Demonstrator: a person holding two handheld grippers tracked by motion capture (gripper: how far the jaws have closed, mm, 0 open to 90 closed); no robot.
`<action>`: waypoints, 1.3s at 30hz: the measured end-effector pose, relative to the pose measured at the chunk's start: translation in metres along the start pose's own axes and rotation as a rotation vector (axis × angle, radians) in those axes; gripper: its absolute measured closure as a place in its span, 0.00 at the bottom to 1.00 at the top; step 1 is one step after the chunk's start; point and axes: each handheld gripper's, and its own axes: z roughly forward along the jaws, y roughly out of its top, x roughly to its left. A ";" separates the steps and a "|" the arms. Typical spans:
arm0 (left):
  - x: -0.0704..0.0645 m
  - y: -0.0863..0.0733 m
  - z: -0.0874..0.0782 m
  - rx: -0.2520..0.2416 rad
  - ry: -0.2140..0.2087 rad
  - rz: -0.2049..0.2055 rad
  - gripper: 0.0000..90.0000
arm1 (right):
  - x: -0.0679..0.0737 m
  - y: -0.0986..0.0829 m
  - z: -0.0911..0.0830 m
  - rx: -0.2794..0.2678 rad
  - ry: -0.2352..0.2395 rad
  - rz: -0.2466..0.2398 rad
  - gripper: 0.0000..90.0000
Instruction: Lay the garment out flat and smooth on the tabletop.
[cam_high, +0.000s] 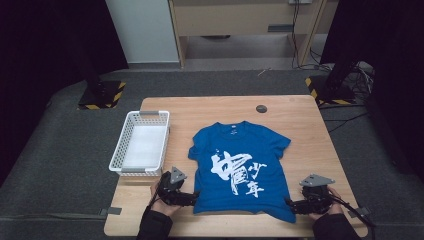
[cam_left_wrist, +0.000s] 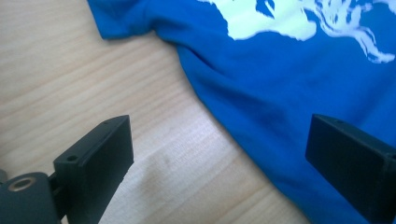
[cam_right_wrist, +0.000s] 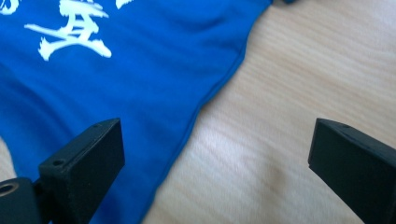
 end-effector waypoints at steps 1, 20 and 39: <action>0.001 0.000 0.000 -0.007 0.003 -0.003 0.08 | 0.000 0.002 0.001 -0.004 0.001 0.000 0.04; 0.023 0.009 0.004 -0.106 0.050 -0.076 0.07 | -0.003 0.031 0.026 -0.123 0.069 0.032 0.06; 0.035 0.038 0.026 -0.144 0.047 -0.131 0.14 | 0.014 0.043 0.061 -0.044 0.110 -0.014 0.12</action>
